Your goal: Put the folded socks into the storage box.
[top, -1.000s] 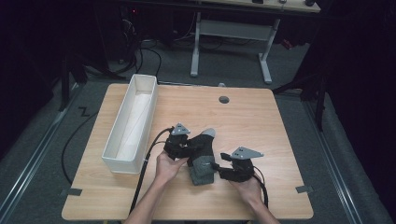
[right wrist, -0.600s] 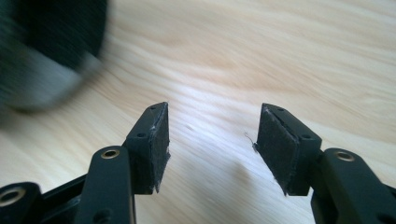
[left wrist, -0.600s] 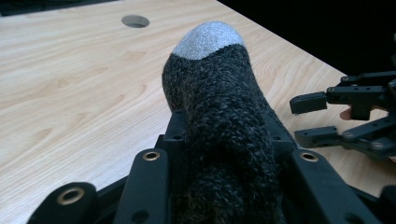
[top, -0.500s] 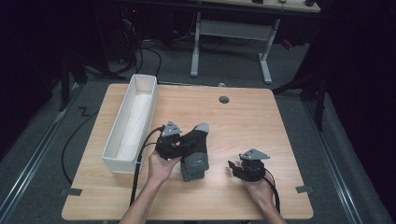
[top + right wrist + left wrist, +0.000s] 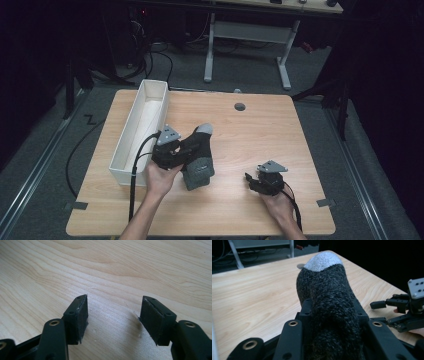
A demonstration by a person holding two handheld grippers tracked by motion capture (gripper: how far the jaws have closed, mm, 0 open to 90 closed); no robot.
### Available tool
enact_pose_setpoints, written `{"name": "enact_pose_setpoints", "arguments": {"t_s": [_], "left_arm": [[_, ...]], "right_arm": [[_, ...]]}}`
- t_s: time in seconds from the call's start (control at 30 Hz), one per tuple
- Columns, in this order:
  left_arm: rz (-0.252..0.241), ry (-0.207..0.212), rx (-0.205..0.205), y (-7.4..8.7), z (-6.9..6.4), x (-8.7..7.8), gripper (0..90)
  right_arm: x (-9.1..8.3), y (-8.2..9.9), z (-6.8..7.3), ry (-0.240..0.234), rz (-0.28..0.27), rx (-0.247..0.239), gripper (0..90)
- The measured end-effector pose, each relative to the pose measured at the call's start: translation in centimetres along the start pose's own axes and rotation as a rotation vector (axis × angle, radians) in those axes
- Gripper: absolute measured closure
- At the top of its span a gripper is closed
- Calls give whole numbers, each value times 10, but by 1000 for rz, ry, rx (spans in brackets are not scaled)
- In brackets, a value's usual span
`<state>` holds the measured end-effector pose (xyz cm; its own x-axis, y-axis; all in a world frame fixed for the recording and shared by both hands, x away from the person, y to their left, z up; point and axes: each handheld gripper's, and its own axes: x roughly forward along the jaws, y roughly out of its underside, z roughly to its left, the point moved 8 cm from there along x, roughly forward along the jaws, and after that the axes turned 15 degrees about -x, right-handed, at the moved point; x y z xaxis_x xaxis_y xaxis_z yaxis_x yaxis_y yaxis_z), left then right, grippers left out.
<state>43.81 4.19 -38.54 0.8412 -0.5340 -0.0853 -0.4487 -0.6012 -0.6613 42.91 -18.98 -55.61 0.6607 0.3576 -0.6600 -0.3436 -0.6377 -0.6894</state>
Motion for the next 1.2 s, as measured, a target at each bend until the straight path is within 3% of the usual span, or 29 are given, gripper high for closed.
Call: {"name": "enact_pose_setpoints", "arguments": {"t_s": [0.17, 0.37, 0.57, 0.87, 1.2], "left_arm": [[-52, -15, 7, -18, -2, -14, 640], [-120, -35, -5, -39, -1, -31, 641], [-151, -56, 8, -52, 4, -43, 641], [-233, -77, -17, -81, 8, -63, 641], [-309, -134, -33, -102, 25, -83, 641]], "right_arm": [[0, 1, -1, -16, 0, 16, 413], [-2, 1, 1, 2, -5, -16, 439], [-3, 0, 3, 22, -6, -47, 449], [-3, 0, 4, 41, -9, -66, 450], [-3, 0, 4, 40, -7, -64, 450]]}}
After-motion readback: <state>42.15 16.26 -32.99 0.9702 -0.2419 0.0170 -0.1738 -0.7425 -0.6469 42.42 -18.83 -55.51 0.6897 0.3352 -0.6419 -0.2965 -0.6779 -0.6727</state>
